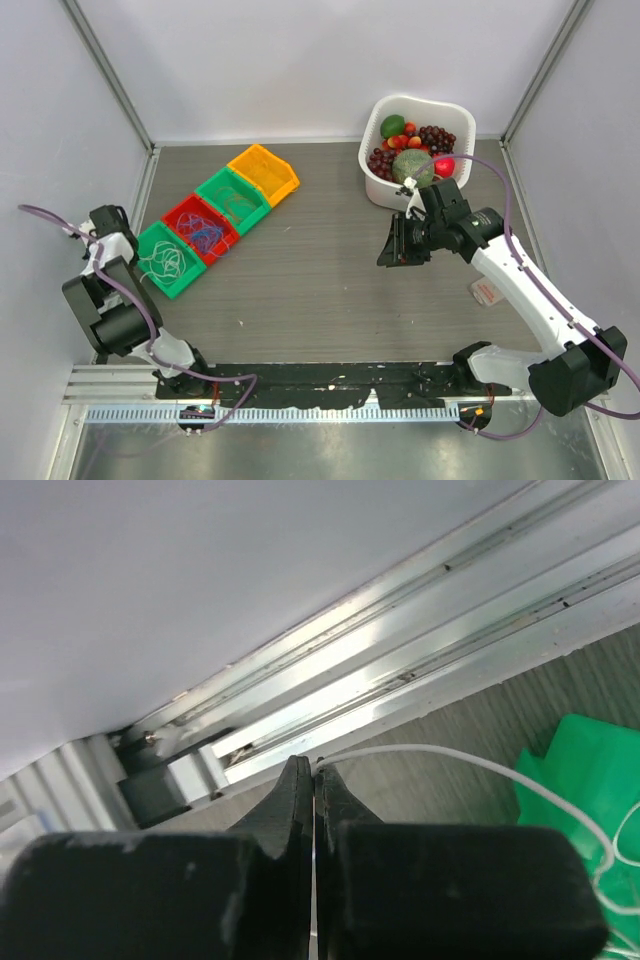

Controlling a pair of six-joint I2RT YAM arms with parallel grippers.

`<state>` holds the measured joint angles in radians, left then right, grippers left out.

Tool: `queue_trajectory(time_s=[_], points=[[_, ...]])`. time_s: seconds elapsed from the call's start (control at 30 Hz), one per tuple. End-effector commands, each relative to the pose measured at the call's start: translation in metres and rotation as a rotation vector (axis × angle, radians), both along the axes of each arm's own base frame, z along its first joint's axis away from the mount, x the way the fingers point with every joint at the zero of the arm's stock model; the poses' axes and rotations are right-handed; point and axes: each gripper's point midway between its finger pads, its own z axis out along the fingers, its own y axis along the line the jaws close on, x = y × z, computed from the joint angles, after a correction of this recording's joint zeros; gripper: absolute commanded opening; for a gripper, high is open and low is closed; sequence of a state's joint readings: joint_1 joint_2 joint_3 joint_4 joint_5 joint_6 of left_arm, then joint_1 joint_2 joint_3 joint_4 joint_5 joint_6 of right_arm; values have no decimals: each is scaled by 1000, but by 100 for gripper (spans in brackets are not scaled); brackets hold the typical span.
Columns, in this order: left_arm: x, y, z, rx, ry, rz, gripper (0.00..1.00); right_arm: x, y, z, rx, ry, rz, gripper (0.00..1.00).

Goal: Untangle the cables

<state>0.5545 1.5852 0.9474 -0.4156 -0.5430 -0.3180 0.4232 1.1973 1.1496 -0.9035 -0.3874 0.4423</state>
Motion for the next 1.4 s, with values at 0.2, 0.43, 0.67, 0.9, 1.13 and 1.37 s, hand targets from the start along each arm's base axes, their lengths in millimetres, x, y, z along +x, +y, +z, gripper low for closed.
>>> queue_trajectory(time_s=[0.2, 0.43, 0.67, 0.9, 1.13, 1.37], points=[[29, -39, 104, 5, -281, -31, 0, 1, 6, 13, 46, -30, 18, 31], [89, -99, 106, -339, -526, -222, 0, 4, 11, 10, 64, -25, 16, 30], [120, -118, 91, -484, -582, -250, 0, 3, 10, 11, 65, -31, 11, 30], [87, -101, 44, -405, -407, -175, 3, 6, 9, 16, 70, -49, -5, 30], [59, -78, 81, -233, -363, -99, 44, 11, 10, 26, 72, -64, -13, 30], [50, -84, 131, -184, -443, -56, 90, 23, 12, 46, 76, -94, -43, 30]])
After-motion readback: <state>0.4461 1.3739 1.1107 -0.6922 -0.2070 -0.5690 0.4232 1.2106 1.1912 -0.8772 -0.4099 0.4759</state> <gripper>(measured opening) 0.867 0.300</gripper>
